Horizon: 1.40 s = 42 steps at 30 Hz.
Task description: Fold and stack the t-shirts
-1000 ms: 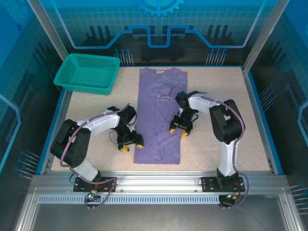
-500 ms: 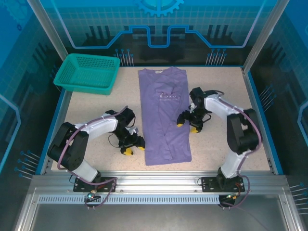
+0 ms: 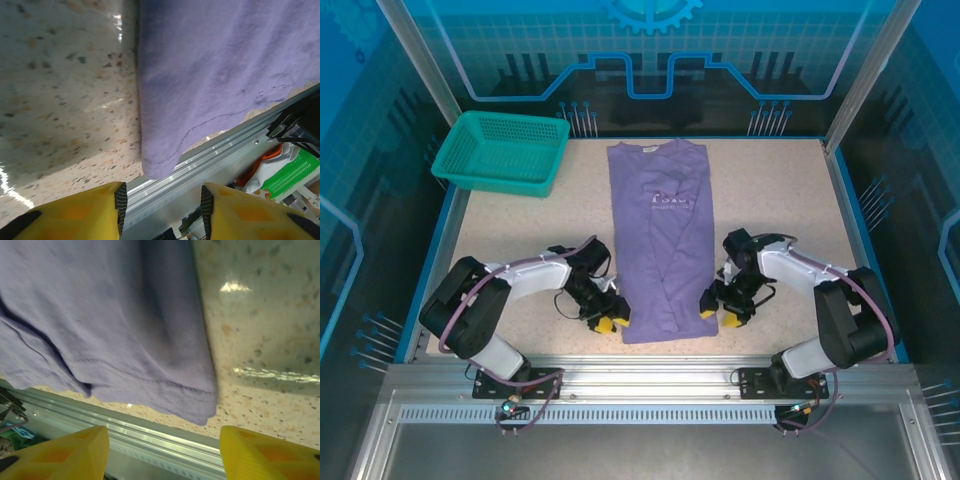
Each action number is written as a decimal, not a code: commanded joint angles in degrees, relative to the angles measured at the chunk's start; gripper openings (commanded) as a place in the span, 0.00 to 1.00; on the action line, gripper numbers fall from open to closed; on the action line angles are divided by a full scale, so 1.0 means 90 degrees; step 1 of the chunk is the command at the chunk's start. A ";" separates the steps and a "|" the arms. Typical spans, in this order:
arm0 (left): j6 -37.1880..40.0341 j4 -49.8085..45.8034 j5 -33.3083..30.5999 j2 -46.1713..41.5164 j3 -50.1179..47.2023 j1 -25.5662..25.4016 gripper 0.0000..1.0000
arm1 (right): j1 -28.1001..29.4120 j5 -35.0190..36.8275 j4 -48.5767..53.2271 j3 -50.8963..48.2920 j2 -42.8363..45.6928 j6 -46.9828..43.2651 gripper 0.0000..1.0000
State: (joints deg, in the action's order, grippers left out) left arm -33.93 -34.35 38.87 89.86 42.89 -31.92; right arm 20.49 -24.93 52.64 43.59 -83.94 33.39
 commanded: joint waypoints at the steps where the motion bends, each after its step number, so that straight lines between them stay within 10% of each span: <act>1: -0.0330 0.0269 0.0178 -0.0144 -0.0154 -0.0165 0.45 | 0.0242 -0.0244 -0.0079 -0.0226 0.0137 -0.0037 0.58; 23: -0.0657 0.1006 -0.0305 0.0464 -0.0148 -0.0778 0.37 | 0.0328 0.0104 -0.0989 -0.0543 -0.0286 0.0156 0.35; 30: -0.0570 0.0749 -0.0654 0.0463 -0.0018 -0.0794 0.02 | 0.0330 0.0084 -0.1000 -0.0606 -0.0284 0.0167 0.10; 42: -0.0134 -0.0404 -0.0515 -0.0256 -0.0112 -0.0792 0.00 | 0.0624 -0.0424 -0.0651 -0.1338 0.0723 0.0791 0.00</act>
State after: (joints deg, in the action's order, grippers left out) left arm -36.91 -32.21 32.32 90.45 42.89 -38.81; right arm 23.99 -26.15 43.88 33.89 -80.42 37.26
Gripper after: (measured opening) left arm 0.052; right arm 0.051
